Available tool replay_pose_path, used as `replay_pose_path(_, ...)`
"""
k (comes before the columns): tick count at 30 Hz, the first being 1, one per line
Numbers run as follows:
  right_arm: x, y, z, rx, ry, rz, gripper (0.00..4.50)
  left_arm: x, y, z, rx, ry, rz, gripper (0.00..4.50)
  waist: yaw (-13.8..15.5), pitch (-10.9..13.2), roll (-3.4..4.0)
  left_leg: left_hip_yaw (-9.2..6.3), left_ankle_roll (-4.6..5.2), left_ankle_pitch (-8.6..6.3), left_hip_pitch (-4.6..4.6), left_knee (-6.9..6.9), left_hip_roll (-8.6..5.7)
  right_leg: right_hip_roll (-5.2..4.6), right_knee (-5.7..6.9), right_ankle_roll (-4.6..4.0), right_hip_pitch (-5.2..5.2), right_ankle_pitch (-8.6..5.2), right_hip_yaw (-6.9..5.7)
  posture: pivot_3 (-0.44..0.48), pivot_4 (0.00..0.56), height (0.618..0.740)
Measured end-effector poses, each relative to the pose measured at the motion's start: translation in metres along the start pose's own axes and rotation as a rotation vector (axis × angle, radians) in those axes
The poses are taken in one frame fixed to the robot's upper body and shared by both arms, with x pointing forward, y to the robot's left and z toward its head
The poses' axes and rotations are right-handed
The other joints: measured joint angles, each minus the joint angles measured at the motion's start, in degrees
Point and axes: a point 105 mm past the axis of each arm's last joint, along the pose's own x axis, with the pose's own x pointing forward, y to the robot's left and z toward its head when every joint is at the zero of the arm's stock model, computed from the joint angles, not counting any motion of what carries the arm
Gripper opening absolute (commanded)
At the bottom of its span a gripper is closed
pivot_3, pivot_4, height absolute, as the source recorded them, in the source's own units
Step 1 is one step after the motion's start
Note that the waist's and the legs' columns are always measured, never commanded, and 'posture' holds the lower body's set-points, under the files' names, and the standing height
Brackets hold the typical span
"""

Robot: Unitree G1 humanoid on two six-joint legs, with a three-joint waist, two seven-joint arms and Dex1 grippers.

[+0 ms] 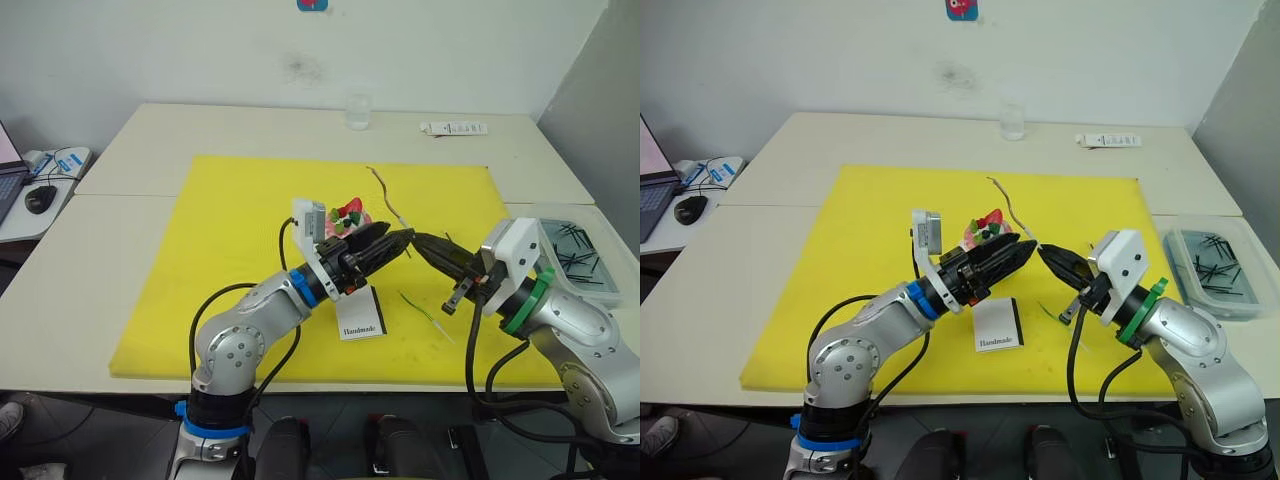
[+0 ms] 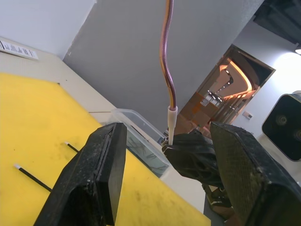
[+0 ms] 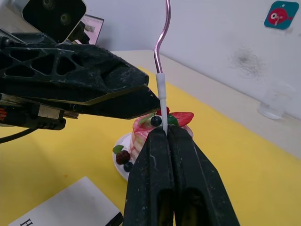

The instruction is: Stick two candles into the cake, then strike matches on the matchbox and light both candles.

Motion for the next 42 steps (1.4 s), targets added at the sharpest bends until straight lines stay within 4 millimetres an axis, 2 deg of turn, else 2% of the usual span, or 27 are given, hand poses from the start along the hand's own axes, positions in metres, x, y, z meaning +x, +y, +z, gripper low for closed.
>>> replay_pose_path(14,0.0,0.003,-0.004,0.025,0.006,0.001,0.0,0.009,-0.003,0.001,0.009,-0.041,-0.003,3.12,-0.02,0.0,0.0,0.0,0.0,0.0,0.0,0.0,0.0,0.01,0.0,-0.11,0.0,-0.07,0.0,0.0,0.15,0.74)
replay_pose_path(18,0.002,0.004,-0.003,0.033,0.001,-0.007,0.0,0.009,-0.003,0.0,0.008,-0.039,-0.005,2.34,-0.02,0.0,0.0,0.0,0.0,0.0,0.0,0.0,0.0,0.01,0.01,-0.12,0.0,-0.07,0.0,0.0,0.15,0.74)
replay_pose_path(25,0.006,0.004,0.004,0.024,-0.005,-0.007,0.0,0.011,-0.003,-0.001,-0.005,-0.038,-0.006,0.02,-0.02,0.0,0.0,0.01,0.0,0.0,0.0,0.0,0.0,0.01,0.0,-0.12,-0.01,-0.07,0.0,0.0,0.15,0.74)
replay_pose_path(31,0.007,0.003,0.006,0.037,-0.001,0.004,0.0,0.01,-0.002,0.0,-0.006,-0.047,-0.002,0.02,-0.03,0.0,0.0,-0.01,0.0,0.0,0.0,0.0,0.0,0.01,-0.01,-0.14,-0.01,-0.08,0.0,0.0,0.15,0.74)
replay_pose_path(37,0.003,0.002,0.0,0.043,-0.009,0.018,0.0,0.011,-0.001,-0.002,-0.009,-0.035,0.002,0.02,-0.04,0.0,0.0,0.0,0.0,0.0,-0.01,-0.01,0.0,0.01,-0.04,-0.14,0.0,-0.08,0.0,0.0,0.15,0.74)
replay_pose_path(42,0.002,0.002,-0.008,0.06,0.012,0.008,1.69,0.008,0.002,0.003,0.034,-0.017,0.004,0.0,-0.12,0.0,0.0,0.0,0.0,0.0,0.0,0.0,0.03,0.05,0.01,-0.18,-0.03,-0.11,-0.01,0.0,0.15,0.74)
